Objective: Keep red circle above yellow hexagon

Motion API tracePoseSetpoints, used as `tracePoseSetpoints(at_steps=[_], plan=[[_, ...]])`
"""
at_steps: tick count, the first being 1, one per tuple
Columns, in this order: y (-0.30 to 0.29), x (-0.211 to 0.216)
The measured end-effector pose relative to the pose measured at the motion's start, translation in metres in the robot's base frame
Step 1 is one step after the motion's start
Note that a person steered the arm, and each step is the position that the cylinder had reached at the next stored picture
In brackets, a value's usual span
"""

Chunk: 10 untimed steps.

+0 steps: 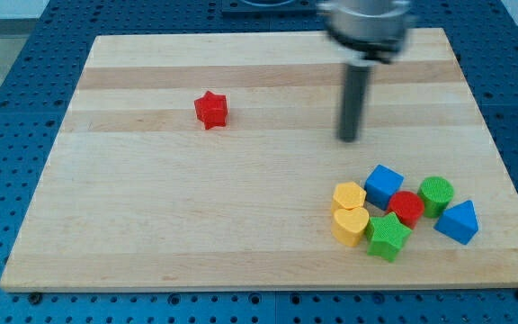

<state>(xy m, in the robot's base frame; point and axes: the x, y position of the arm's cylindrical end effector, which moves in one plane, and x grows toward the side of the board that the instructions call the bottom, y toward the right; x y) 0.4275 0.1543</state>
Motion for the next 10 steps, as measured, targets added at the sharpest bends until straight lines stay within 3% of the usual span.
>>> tracePoseSetpoints(at_steps=[1, 2, 3, 5, 8, 9, 10], plan=[[0.104, 0.044], [0.158, 0.110], [0.156, 0.143], [0.067, 0.142], [-0.051, 0.093], [-0.072, 0.083], [-0.046, 0.095]])
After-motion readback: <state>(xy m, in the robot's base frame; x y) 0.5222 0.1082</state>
